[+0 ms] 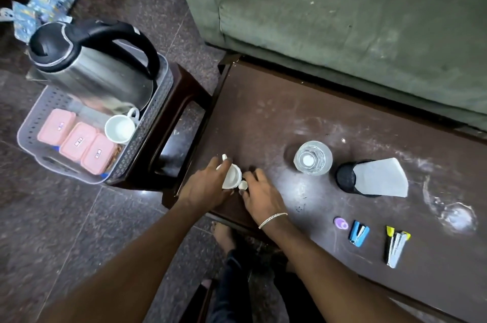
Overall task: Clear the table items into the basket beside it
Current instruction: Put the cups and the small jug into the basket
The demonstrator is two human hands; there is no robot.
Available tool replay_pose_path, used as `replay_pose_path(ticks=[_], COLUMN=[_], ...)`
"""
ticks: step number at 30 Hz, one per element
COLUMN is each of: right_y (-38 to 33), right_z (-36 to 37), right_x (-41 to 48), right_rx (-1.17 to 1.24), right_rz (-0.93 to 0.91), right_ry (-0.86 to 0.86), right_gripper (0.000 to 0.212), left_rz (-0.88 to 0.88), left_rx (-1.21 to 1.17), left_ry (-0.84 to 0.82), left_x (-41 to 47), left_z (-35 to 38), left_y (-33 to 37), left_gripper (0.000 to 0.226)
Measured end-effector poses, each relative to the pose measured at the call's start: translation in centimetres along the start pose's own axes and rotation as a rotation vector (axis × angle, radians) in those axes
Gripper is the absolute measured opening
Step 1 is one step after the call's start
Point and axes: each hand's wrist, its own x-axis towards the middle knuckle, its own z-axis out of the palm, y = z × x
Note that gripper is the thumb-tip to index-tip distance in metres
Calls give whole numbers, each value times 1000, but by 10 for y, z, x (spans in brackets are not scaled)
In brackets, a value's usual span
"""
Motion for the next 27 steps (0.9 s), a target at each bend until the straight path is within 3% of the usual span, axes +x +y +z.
replay_pose_path(ticks=[6, 12, 17, 22, 27], right_y=[-1, -27, -77, -141, -214], right_z=[0, -12, -25, -36, -32], right_x=[10, 11, 15, 27, 46], right_rx=[-52, 32, 108, 184, 275], right_rz=[-18, -42, -71, -217, -357], right_ry=[-9, 147, 288, 388, 419], right_gripper=[21, 14, 11, 11, 9], left_rz=[11, 86, 99, 77, 18], left_rx=[-17, -50, -93, -64, -60], left_ry=[-3, 62, 186, 352, 394], left_x=[-2, -25, -60, -100, -128], left_z=[-4, -35, -84, -134, -171], left_y=[-7, -28, -63, -124, -201], left_gripper=[83, 82, 79, 82, 82])
